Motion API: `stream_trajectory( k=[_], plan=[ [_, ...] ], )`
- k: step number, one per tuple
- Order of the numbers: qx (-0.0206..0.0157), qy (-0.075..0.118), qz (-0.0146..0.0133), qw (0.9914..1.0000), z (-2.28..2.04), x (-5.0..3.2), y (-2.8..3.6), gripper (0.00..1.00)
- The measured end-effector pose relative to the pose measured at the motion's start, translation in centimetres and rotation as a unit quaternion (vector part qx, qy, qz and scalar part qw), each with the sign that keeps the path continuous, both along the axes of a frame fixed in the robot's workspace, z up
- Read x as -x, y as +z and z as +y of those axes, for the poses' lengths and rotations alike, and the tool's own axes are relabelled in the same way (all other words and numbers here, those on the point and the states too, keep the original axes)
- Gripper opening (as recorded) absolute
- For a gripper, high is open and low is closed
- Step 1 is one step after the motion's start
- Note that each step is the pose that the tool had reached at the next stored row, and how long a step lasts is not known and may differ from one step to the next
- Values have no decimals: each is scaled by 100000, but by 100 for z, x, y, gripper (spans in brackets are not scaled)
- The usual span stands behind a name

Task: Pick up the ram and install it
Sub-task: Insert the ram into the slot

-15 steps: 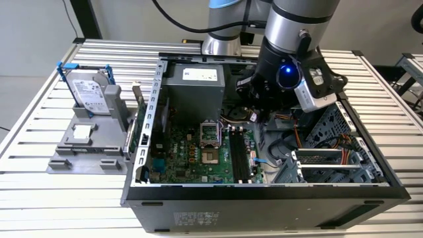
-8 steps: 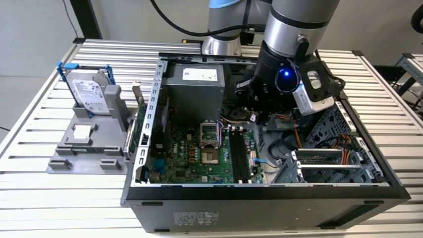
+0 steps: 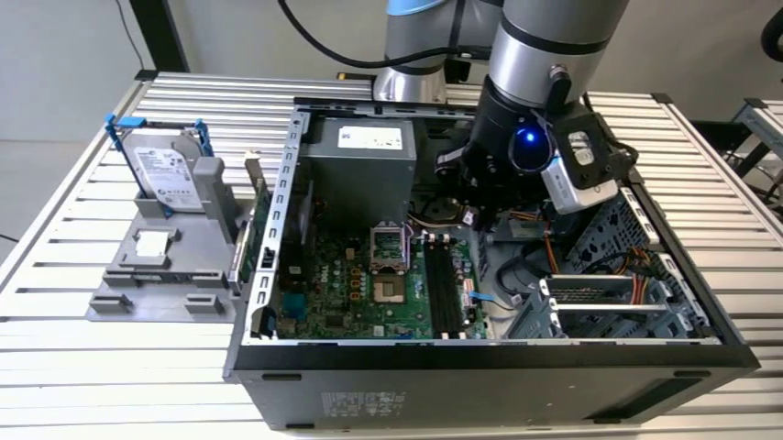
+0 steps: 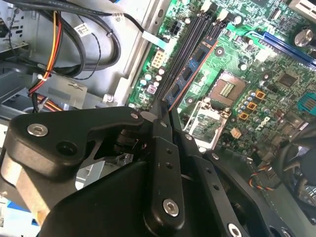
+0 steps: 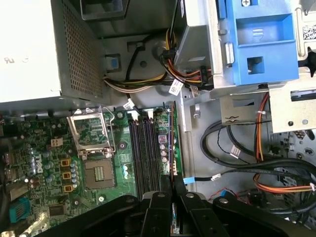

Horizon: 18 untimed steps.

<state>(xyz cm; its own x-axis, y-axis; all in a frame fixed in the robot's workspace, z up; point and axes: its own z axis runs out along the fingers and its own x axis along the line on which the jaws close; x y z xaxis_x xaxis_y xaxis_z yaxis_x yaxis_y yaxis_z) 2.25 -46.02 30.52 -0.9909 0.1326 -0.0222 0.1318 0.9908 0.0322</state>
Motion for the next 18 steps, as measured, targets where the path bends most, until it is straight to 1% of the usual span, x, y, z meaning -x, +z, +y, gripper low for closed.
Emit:
stream_trajectory(
  k=[4,5,8,10,11,13,18],
  plan=[
    [29,358,64,99999,0,0,-60,0],
    [98,582,70,99998,0,1,-69,0],
    [576,1377,78,99989,0,6,-86,0],
    [708,2132,72,99975,0,12,-96,0],
    [719,2490,65,99966,0,16,-101,0],
    [710,3127,61,99949,0,26,-134,0],
    [709,3588,59,99933,-1,38,-225,0]
  ],
)
